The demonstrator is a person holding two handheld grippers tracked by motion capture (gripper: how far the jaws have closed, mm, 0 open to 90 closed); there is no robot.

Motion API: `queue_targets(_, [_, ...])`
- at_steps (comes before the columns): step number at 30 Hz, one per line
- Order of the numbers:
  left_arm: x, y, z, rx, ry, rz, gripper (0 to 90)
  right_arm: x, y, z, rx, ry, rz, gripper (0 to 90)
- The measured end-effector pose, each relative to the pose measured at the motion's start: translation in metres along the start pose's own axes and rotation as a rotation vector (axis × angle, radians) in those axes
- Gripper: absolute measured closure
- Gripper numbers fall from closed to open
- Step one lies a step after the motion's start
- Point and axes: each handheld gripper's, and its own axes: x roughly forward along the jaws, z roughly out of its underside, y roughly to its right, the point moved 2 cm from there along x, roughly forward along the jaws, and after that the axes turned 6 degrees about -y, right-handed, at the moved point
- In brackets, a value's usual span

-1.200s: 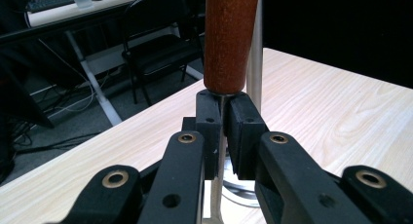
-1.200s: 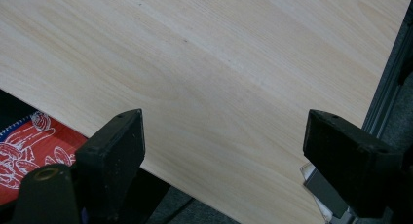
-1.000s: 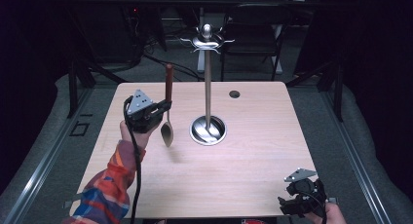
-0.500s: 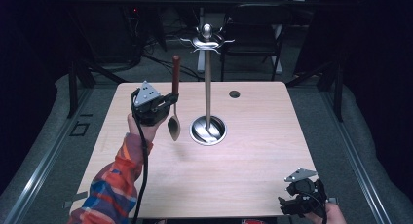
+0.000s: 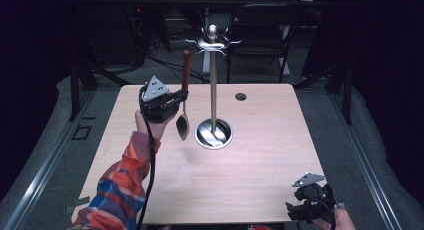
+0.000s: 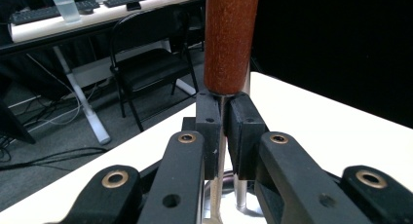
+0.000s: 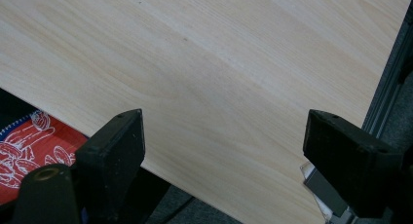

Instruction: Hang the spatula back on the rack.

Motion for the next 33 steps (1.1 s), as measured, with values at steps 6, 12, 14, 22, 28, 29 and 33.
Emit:
queue_targets(6, [0.004,0.002,-0.006,0.013,0.002,0.01,84.1,0.0,0.001,0.0,0.0,-0.007,0.003,15.0])
queue_targets(12, [0.009,0.003,-0.011,0.008,0.012,0.012,84.2,0.0,0.001,0.0,-0.001,-0.008,0.005,15.0])
queue_targets(14, [0.01,0.004,-0.013,0.013,0.012,0.008,84.1,0.0,0.001,0.0,-0.002,-0.008,0.004,15.0])
queue_targets(22, [0.013,0.007,-0.015,0.048,-0.005,-0.031,83.7,0.0,0.001,0.0,-0.002,-0.009,0.004,15.0])
queue_targets(28, [0.015,0.008,-0.015,0.056,-0.01,-0.049,83.6,-0.002,0.002,0.001,-0.007,-0.018,0.014,15.0])
queue_targets(29, [0.015,0.008,-0.015,0.056,-0.01,-0.049,83.5,-0.002,0.002,0.001,-0.007,-0.017,0.014,15.0])
queue_targets(33, [0.016,0.012,-0.016,0.065,-0.015,-0.075,83.3,-0.001,0.001,0.001,0.007,-0.003,0.012,15.0])
